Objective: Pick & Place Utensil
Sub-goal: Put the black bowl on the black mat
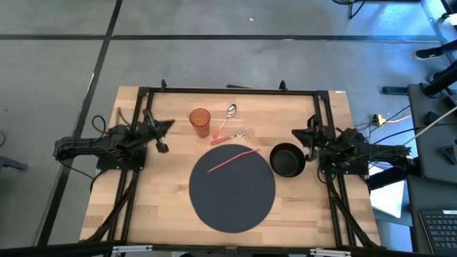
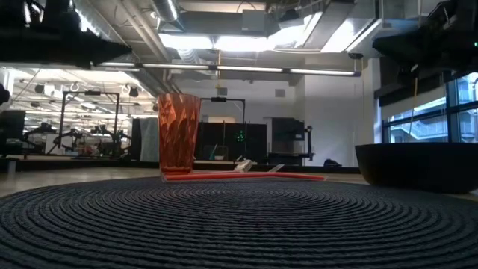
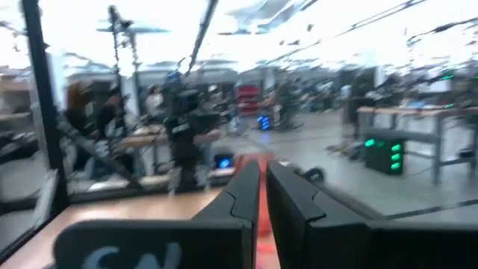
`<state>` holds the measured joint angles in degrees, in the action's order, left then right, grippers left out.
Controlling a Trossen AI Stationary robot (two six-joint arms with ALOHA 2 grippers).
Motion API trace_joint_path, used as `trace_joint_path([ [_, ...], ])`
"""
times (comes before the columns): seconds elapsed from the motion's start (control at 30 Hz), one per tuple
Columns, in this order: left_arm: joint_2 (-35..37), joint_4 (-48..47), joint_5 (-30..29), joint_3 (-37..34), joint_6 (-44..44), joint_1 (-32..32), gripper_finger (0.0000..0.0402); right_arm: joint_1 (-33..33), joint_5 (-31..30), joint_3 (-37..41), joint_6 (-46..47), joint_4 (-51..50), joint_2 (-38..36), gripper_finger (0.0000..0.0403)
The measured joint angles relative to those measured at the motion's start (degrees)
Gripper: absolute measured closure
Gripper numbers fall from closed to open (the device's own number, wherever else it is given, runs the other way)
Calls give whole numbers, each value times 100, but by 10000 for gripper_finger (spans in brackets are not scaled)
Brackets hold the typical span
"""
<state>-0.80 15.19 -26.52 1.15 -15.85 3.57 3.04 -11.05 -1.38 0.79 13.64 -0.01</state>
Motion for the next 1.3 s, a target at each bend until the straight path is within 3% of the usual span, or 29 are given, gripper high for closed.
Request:
trace_joint_path([
  [0.17, -3, 894, -666, 1, -825, 143, 400, 157, -99, -773, -7, -633, 263, 390],
  [0.3, -9, 876, -1060, 2, -1088, 250, 400, 287, -176, -1711, 52, -2054, 900, 398],
  [0.6, -9, 697, -1298, 4, -1020, 308, 400, 926, -286, -4029, 715, -4641, 3070, 399],
  [0.73, -9, 173, -1289, 4, -467, 308, 400, 1462, 162, -4965, 462, -5510, 4306, 400],
  [0.87, -11, -344, -1269, 4, 197, 305, 400, 2060, 1050, -5447, -589, -5187, 5257, 401],
  [1.07, -11, 337, -925, 9, 199, 282, 400, 2756, 2878, -6009, -1582, -4817, 6198, 401],
  [1.17, -11, 788, -843, 9, 213, 282, 400, 2878, 2800, -6059, -1953, -4861, 6574, 401],
  [1.3, -10, 807, -1004, 11, 564, 295, 400, 2887, 2094, -6070, -1989, -4955, 6803, 397],
])
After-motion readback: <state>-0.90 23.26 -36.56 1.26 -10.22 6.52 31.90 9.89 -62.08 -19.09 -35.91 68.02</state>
